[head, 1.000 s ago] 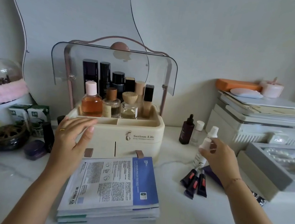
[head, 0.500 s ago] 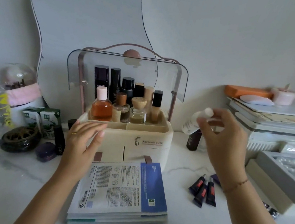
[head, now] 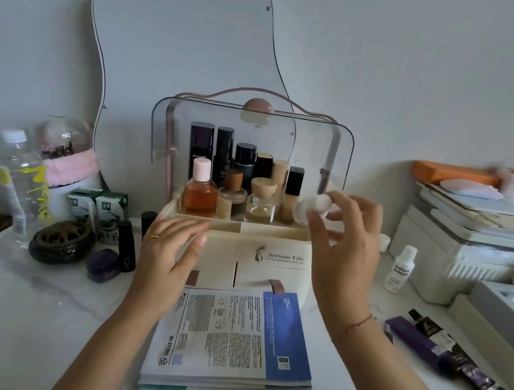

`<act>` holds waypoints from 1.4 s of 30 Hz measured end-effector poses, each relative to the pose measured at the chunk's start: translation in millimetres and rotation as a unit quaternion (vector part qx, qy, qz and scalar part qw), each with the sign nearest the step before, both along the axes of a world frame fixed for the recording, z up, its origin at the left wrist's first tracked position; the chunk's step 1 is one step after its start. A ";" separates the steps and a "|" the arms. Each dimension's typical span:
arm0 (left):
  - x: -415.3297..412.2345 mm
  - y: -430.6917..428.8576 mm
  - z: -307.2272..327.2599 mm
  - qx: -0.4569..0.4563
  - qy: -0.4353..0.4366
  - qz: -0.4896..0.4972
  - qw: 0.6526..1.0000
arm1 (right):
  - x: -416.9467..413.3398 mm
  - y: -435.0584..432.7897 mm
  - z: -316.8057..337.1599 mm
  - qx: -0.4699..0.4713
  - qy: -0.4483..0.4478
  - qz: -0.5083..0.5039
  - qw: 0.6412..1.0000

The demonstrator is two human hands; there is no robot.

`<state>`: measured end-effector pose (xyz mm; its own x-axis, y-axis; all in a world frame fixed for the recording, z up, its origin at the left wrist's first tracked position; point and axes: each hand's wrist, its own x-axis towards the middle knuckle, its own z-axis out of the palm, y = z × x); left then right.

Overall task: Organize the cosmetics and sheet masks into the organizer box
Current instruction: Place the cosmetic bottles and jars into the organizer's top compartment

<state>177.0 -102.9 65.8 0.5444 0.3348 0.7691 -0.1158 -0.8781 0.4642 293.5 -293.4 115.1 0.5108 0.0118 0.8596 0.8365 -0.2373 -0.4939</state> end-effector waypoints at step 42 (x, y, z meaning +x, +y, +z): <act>9.2 2.2 -7.7 0.020 -0.018 0.028 0.999 | 179.7 -113.3 -77.4 -0.060 0.363 -0.118 0.922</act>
